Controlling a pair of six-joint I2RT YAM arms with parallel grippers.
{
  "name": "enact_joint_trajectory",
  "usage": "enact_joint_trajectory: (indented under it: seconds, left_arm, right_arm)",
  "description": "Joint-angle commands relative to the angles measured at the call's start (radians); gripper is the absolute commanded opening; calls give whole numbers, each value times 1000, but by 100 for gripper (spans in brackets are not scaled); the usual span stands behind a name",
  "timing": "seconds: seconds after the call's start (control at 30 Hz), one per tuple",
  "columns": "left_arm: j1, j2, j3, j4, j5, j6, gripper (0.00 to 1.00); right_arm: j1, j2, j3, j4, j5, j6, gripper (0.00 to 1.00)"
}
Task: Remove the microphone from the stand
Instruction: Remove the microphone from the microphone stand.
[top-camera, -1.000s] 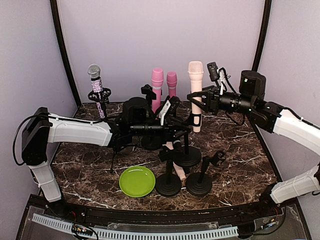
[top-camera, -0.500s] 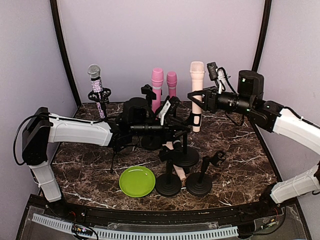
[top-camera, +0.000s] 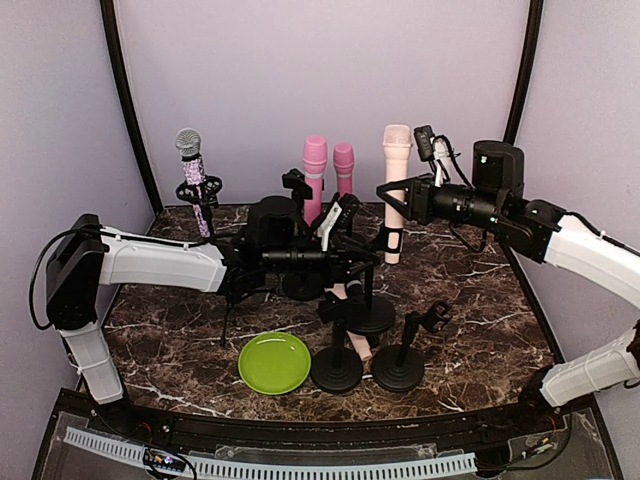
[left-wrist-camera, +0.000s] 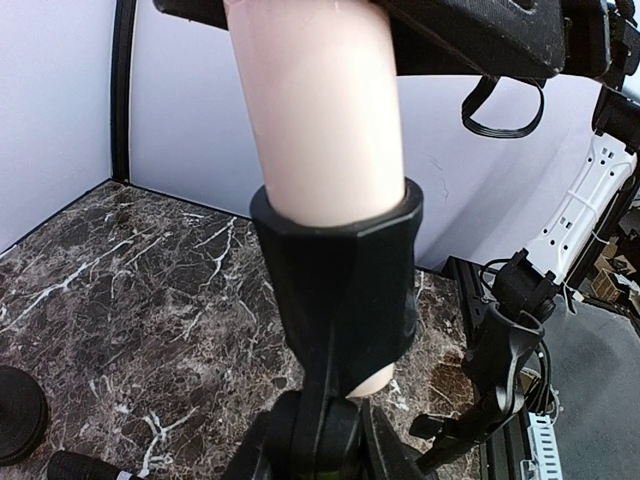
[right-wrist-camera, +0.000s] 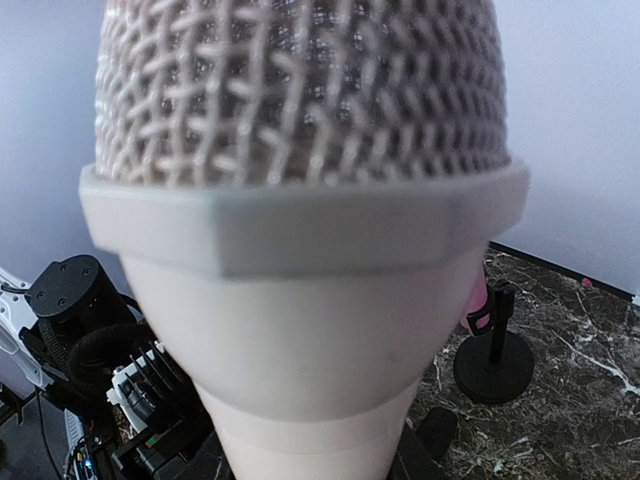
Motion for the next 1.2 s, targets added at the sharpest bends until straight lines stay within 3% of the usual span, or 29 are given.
enact_joint_trajectory:
  seconds: [0.0,0.43,0.83,1.17]
  left_arm:
    - [-2,-16,22,24,10,44,0]
    - [-3,-16,18,30,9,41,0]
    - [-5,-16,16,30,7,39,0]
    - [-5,-16,16,28,7,39,0]
  right_arm:
    - [-13,-15,58,63,89,38,0]
    - [-13,-47,38,71,53,-31,0]
    - [-13,-56,38,25,228,-6,0]
    - [-14,-67,25,28,227,-15,0]
